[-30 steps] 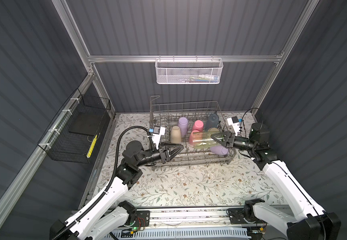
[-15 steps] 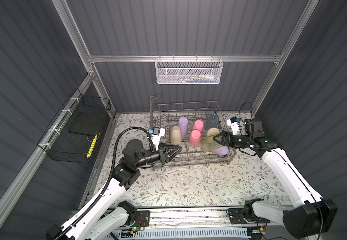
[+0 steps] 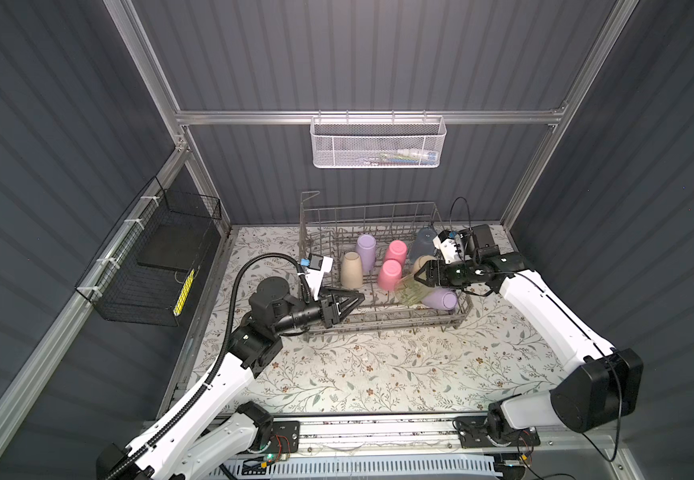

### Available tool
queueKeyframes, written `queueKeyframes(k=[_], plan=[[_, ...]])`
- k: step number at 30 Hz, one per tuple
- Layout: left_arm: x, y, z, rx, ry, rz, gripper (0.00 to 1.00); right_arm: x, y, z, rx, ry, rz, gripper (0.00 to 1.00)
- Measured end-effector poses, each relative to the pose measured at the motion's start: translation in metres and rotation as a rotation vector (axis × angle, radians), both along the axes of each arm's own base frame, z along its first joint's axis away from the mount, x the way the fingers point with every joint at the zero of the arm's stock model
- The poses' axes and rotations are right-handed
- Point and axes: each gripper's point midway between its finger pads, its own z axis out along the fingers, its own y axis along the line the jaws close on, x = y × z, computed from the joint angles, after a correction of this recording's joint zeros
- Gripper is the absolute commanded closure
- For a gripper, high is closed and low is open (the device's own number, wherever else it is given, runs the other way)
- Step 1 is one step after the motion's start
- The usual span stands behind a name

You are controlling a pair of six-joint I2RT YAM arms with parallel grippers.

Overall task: Load the cups into the dish rack
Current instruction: 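Open the left gripper off the rim while the right gripper pulls the glass away, then lower the green glass upside down into the rack with the right gripper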

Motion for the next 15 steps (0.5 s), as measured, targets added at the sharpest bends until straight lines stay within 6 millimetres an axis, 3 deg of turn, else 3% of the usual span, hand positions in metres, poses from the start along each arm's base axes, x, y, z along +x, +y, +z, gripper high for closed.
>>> queueKeyframes(k=[15], plan=[[0.005, 0.001, -0.003, 0.008, 0.001, 0.011, 0.68, 0.01, 0.024, -0.015, -0.039, 0.03, 0.054, 0.72]])
